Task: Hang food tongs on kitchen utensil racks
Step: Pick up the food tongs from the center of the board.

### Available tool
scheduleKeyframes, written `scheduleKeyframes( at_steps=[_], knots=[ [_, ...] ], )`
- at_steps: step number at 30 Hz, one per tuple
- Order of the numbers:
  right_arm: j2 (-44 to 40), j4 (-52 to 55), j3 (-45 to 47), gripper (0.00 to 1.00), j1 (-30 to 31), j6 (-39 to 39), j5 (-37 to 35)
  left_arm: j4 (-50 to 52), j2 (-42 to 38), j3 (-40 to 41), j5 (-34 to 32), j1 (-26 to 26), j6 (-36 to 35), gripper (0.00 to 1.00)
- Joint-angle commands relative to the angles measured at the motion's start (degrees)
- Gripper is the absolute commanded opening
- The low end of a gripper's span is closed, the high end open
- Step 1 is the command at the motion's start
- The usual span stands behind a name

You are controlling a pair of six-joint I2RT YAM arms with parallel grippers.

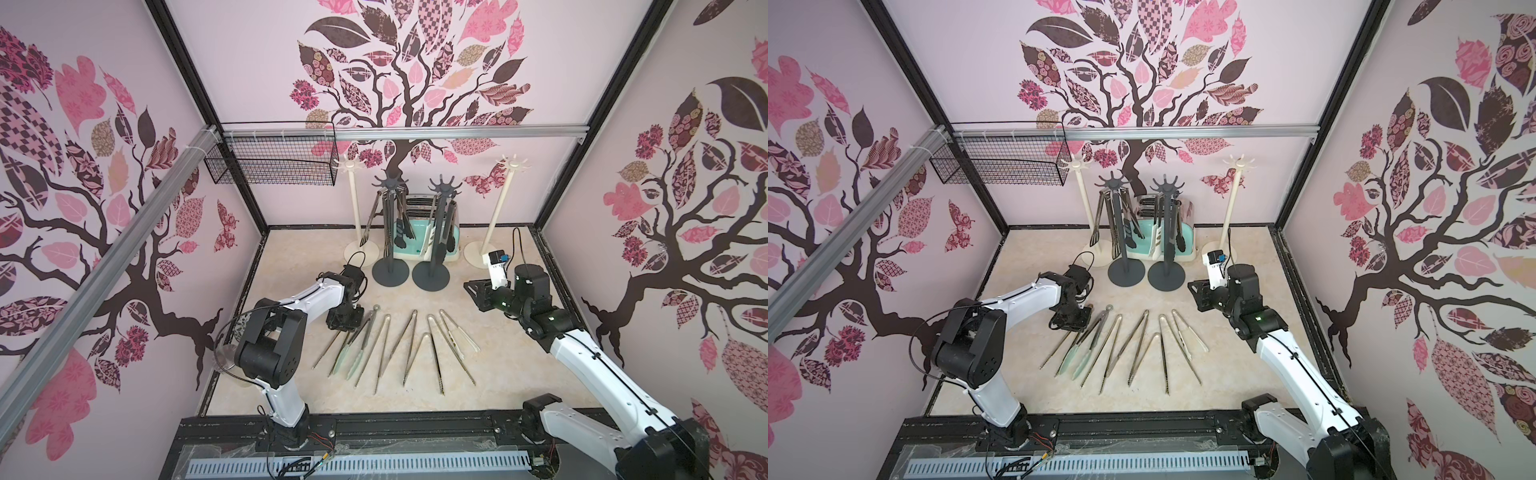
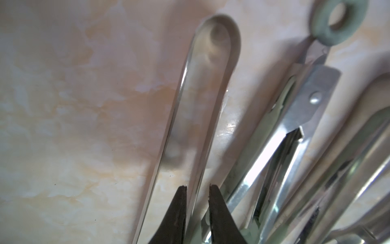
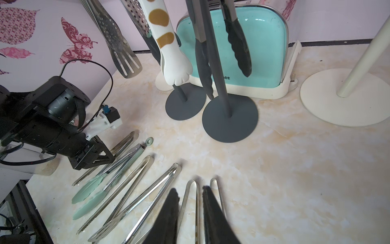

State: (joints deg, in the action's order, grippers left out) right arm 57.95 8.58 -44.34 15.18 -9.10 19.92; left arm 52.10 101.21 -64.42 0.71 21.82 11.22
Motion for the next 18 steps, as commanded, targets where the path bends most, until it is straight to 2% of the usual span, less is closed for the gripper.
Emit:
scheduleKeyframes(
  at_steps=[1, 12, 18],
  knots=[
    [-0.82, -0.78, 0.39, 0.24, -0.24, -0.50, 0.91, -1.03, 1.65, 0.59, 0.39, -0.29, -0.68, 0.22],
    [-1.24, -0.84, 0.48, 0.24, -0.24, -0.47, 0.93, -1.08, 4.25, 1.06, -1.11, -0.29, -0.53, 0.20],
    [-1.53, -0.84, 0.56, 0.24, -0.24, -0.44, 0.97, -0.83, 4.18, 1.23, -2.84, -0.30, -0.59, 0.08]
  ],
)
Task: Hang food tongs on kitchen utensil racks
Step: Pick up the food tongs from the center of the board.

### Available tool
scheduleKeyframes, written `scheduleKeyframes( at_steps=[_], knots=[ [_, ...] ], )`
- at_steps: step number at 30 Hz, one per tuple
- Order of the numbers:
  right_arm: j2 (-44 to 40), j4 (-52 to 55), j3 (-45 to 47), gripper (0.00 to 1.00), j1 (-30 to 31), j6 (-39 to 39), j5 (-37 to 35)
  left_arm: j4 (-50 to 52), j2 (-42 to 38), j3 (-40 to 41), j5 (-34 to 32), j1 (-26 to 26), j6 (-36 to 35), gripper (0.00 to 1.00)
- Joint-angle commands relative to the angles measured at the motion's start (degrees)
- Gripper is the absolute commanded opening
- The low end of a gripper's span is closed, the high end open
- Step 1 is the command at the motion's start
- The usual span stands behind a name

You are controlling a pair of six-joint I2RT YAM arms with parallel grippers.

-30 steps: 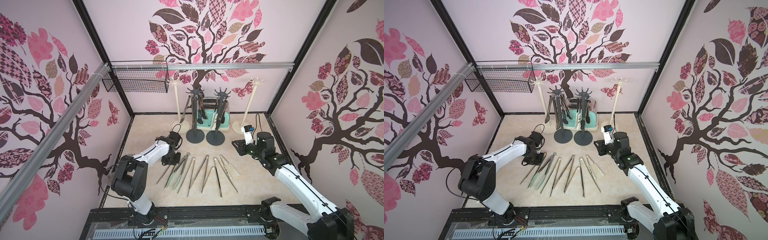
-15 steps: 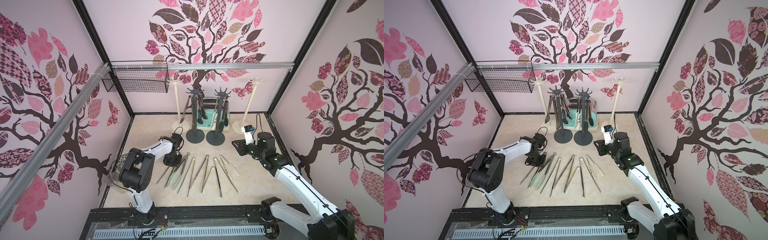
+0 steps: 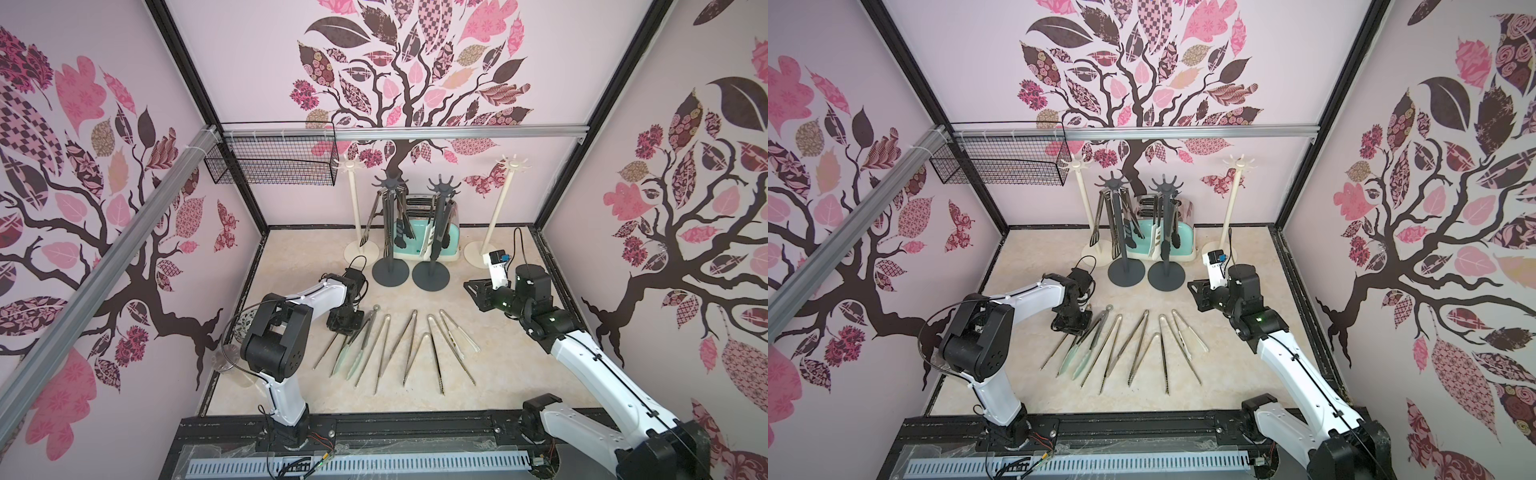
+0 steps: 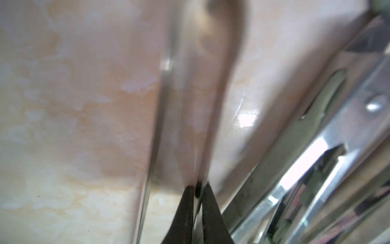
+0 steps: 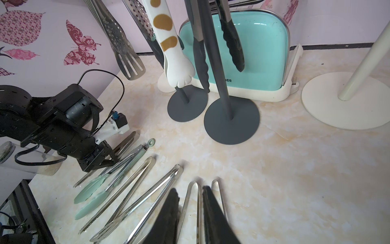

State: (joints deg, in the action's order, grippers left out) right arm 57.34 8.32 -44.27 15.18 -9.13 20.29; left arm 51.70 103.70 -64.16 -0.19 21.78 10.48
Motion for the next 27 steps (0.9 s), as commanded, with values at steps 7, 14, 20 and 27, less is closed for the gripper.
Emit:
scheduleKeyframes(
  at_steps=[7, 14, 20, 27],
  knots=[
    [-0.74, -0.85, 0.59, 0.24, -0.24, -0.54, 0.73, 1.55, -0.49, -0.82, -9.29, -0.25, -0.10, 0.02],
    [-0.64, -0.84, 0.65, 0.24, -0.24, -0.52, 0.28, 1.63, -4.92, -4.47, -12.23, -0.17, 0.72, 0.00],
    [-0.21, -0.82, 0.44, 0.24, -0.24, -0.40, -0.03, -3.54, -12.73, -5.99, -14.48, 4.46, 2.37, 0.00],
    [0.14, -0.67, 0.32, 0.24, -0.24, -0.19, -1.38, -8.63, -18.74, -7.40, -22.84, 15.10, 3.29, 0.00]
  ],
)
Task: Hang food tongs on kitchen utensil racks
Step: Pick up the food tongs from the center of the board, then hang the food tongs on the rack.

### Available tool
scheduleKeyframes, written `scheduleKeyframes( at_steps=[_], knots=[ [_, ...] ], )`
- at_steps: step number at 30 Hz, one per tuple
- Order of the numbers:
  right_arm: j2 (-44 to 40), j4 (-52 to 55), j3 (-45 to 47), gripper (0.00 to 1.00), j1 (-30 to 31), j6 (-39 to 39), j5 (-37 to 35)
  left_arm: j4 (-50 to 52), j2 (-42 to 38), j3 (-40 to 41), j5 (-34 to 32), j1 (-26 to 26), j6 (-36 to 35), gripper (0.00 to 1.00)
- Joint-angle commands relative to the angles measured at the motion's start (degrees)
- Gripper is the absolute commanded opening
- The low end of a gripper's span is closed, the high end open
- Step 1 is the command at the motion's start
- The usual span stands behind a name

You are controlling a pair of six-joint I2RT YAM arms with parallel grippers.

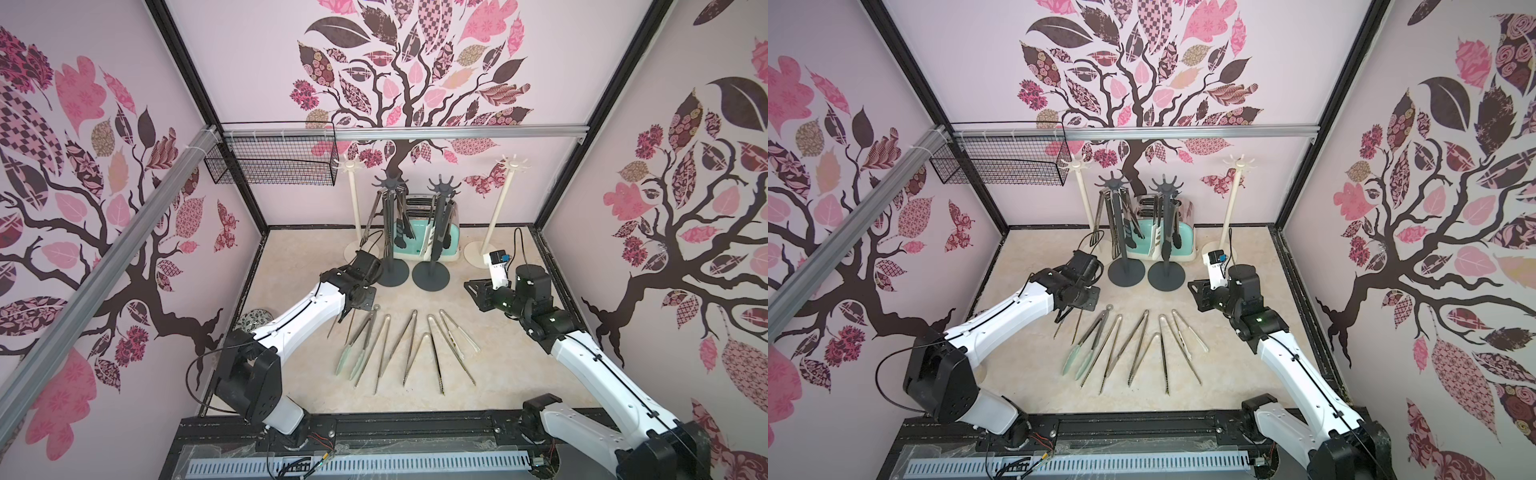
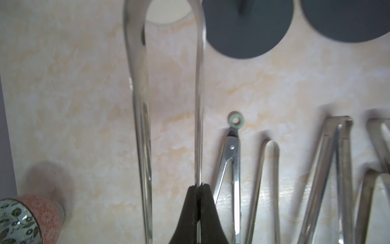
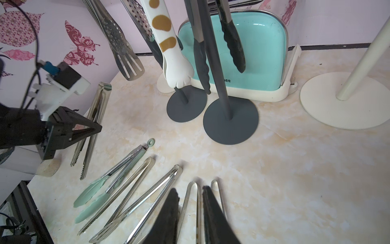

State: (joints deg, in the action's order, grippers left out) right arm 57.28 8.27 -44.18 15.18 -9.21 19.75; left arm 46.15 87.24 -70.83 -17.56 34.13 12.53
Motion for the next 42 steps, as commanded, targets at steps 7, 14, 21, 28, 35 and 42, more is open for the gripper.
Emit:
scheduleKeyframes(
  at_steps=[7, 14, 21, 28, 35, 42],
  knots=[
    [0.64, -0.36, 0.15, 0.24, -0.24, -0.10, -1.37, -9.08, -9.63, 0.71, -11.90, 11.30, 1.68, 0.00],
    [1.26, 0.43, -0.23, 0.24, -0.24, 0.16, -3.01, -21.90, -8.75, -0.95, -4.50, 16.85, -1.67, 0.00],
    [1.17, 1.29, -0.33, 0.24, -0.24, 0.36, -4.90, -23.30, -1.85, -11.28, 1.08, 16.93, -2.79, 0.00],
    [1.87, 1.31, -0.31, 0.24, -0.22, 0.42, -6.17, -18.57, 3.74, -23.89, 2.72, 16.93, -3.63, 0.00],
    [2.14, 1.44, -0.57, 0.24, -0.25, 0.42, -6.63, -12.38, 10.61, -35.46, 4.53, 16.93, -3.70, 0.00],
    [1.88, 1.66, -0.64, 0.24, -0.24, 0.51, -6.73, -9.27, 17.28, -44.88, 2.21, 16.93, -5.22, 0.00]
  ],
)
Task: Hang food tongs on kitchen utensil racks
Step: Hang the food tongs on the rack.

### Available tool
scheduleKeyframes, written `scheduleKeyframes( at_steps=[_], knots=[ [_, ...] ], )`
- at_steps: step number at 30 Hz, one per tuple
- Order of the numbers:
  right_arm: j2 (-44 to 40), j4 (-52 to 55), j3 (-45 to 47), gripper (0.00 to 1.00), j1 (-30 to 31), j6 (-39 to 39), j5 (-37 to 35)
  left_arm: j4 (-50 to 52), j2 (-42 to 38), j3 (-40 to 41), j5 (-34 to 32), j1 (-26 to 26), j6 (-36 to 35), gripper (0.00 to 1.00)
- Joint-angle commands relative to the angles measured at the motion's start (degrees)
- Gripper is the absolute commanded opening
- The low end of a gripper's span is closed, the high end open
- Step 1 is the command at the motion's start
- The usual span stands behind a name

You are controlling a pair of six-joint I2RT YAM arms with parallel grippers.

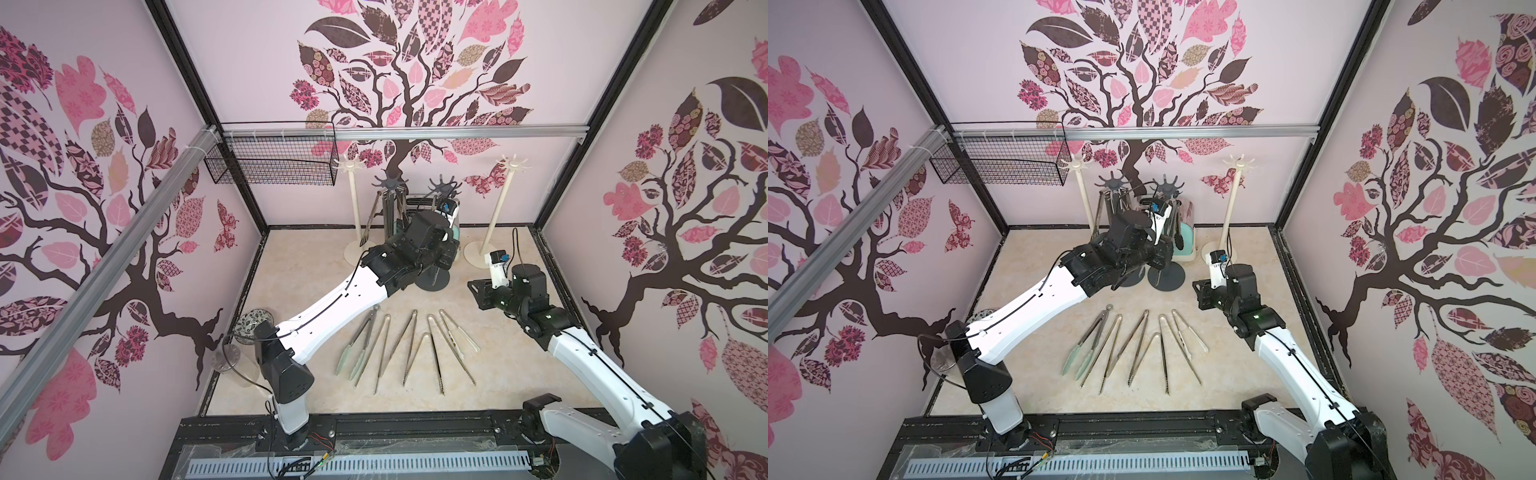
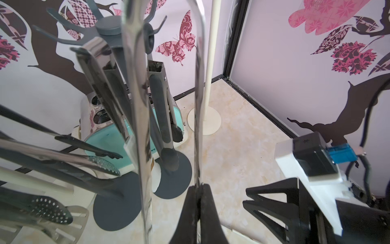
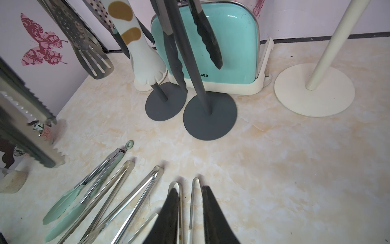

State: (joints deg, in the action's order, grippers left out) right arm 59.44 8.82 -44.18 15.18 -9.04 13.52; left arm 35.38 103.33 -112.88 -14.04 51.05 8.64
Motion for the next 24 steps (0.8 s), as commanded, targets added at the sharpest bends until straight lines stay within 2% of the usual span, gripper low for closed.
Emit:
scheduleKeyframes(
  at_steps=[1, 14, 24],
  knots=[
    [-0.29, 1.11, -0.58, 0.24, -0.24, 0.31, -0.51, 1.16, 1.67, -3.19, -1.96, 0.02, -1.45, 0.00],
    [-0.30, 0.63, -0.21, 0.24, -0.22, 0.17, -0.12, -2.63, 4.19, -4.09, -8.14, 0.02, -2.21, 0.00],
    [-0.46, 0.24, 0.15, 0.24, -0.24, 0.14, 0.52, 0.83, 8.80, -9.41, -10.45, 0.01, -3.26, 0.00]
  ],
)
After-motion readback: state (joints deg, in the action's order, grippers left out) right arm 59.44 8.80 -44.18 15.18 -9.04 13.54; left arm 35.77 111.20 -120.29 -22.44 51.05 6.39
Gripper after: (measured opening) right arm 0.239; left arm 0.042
